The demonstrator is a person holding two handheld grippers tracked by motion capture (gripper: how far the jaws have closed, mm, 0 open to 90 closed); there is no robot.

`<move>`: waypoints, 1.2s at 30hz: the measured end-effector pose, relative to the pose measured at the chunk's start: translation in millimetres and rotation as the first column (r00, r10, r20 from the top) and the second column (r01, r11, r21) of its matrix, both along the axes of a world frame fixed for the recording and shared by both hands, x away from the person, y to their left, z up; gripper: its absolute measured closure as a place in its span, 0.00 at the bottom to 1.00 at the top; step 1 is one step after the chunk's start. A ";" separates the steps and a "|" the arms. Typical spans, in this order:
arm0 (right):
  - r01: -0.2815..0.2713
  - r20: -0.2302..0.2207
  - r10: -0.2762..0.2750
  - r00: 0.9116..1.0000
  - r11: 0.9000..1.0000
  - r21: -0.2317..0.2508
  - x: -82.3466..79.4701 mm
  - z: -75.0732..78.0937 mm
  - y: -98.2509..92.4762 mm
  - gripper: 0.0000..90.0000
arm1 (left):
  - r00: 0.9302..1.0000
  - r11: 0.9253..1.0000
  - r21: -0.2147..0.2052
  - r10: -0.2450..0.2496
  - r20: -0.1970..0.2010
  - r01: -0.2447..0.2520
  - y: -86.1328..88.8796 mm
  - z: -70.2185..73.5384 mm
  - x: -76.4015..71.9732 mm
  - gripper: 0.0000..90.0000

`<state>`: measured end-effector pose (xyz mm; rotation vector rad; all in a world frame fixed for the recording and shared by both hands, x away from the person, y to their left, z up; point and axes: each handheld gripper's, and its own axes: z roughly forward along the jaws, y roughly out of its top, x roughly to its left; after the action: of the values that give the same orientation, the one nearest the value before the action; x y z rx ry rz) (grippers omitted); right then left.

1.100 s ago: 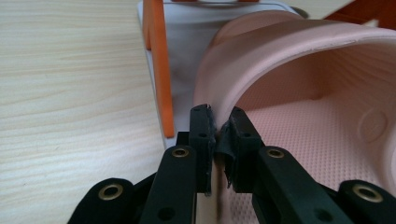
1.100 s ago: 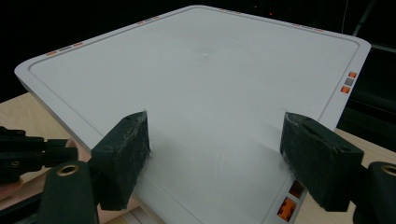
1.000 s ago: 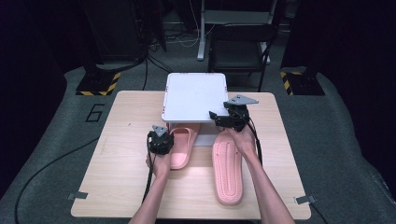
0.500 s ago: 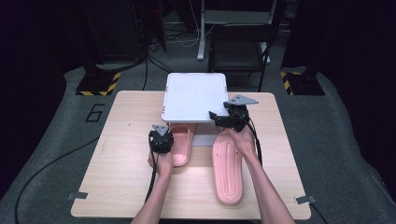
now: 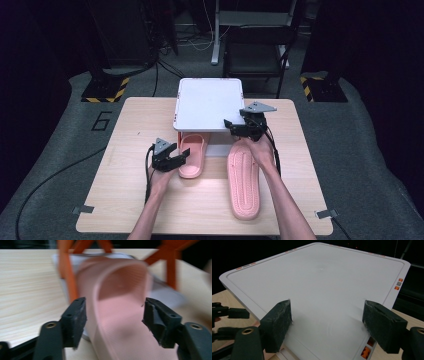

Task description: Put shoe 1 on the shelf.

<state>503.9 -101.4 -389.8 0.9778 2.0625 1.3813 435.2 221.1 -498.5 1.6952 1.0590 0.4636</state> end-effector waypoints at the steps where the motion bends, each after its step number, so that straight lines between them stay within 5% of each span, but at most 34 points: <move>1: 0.002 0.001 -0.002 1.000 1.000 0.006 -0.3 -0.5 0.1 0.25 | 0.999 0.999 0.004 -0.046 0.005 0.046 4.8 2.0 -3.4 0.28; 3: 0.004 0.001 -0.004 1.000 1.000 0.006 -0.9 -0.5 0.0 0.26 | 0.993 0.993 0.010 -0.119 0.009 0.118 12.2 4.0 -10.9 0.22; 4: 0.004 0.002 -0.004 1.000 1.000 0.003 -1.1 -0.3 0.1 0.26 | 0.985 0.984 0.049 -0.173 0.008 0.172 19.6 4.5 -18.1 0.17; 8: 0.003 0.003 -0.003 1.000 1.000 0.000 -0.9 0.0 0.2 0.26 | 0.977 0.975 0.074 -0.210 0.030 0.208 26.8 1.0 -29.9 0.17; 12: 0.004 -0.003 -0.004 1.000 1.000 -0.005 -1.0 0.7 0.7 0.26 | 0.966 0.955 0.142 -0.260 -0.011 0.259 26.9 -11.7 -40.0 0.17; 14: 0.006 0.000 -0.006 1.000 1.000 -0.002 -0.8 0.6 1.3 0.26 | 0.966 0.955 0.150 -0.256 -0.015 0.256 22.9 -14.5 -41.3 0.17; 15: 0.006 0.001 -0.006 1.000 1.000 -0.003 -0.8 0.7 1.3 0.26 | 0.967 0.948 0.194 -0.255 -0.016 0.253 16.1 -18.1 -41.0 0.17; 18: 0.011 -0.005 -0.011 1.000 1.000 0.000 -1.2 0.8 1.5 0.26 | 0.966 0.942 0.216 -0.258 -0.031 0.258 9.9 -20.8 -38.9 0.17; 20: 0.006 -0.005 -0.006 1.000 1.000 -0.004 -1.0 1.0 0.7 0.26 | 0.971 0.943 0.233 -0.236 -0.036 0.238 4.5 -23.1 -34.3 0.17; 22: 0.005 -0.005 -0.005 1.000 1.000 -0.005 -0.9 1.0 0.5 0.26 | 0.973 0.950 0.208 -0.226 -0.050 0.232 -1.3 -23.8 -31.8 0.17; 24: 0.005 -0.005 -0.005 1.000 1.000 -0.005 -1.0 1.0 0.3 0.26 | 0.975 0.948 0.231 -0.217 -0.040 0.220 -5.2 -22.4 -27.3 0.18; 25: 0.004 -0.005 -0.004 1.000 1.000 -0.006 -0.9 1.0 0.3 0.26 | 0.980 0.955 0.224 -0.194 -0.032 0.196 -8.6 -22.6 -25.4 0.18; 28: 0.004 -0.003 -0.004 1.000 1.000 -0.004 -0.8 0.9 0.7 0.26 | 0.986 0.959 0.227 -0.165 -0.034 0.169 -13.2 -19.8 -16.8 0.19; 30: 0.004 -0.004 -0.004 1.000 1.000 -0.004 -0.8 0.9 0.6 0.26 | 0.994 0.973 0.204 -0.102 -0.035 0.108 -18.0 -19.5 -6.9 0.20; 34: 0.002 -0.004 -0.002 1.000 1.000 -0.005 -0.8 1.0 -0.1 0.26 | 0.998 0.981 0.185 -0.053 -0.039 0.059 -22.6 -19.9 6.9 0.20; 36: 0.002 -0.005 -0.002 1.000 1.000 -0.005 -0.8 1.0 -0.1 0.26 | 0.998 0.979 0.197 -0.054 -0.033 0.060 -23.2 -19.5 10.4 0.20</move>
<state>503.1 -101.5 -388.8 0.9814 2.0671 1.3737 445.6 198.0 -518.0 1.9072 1.0079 0.5242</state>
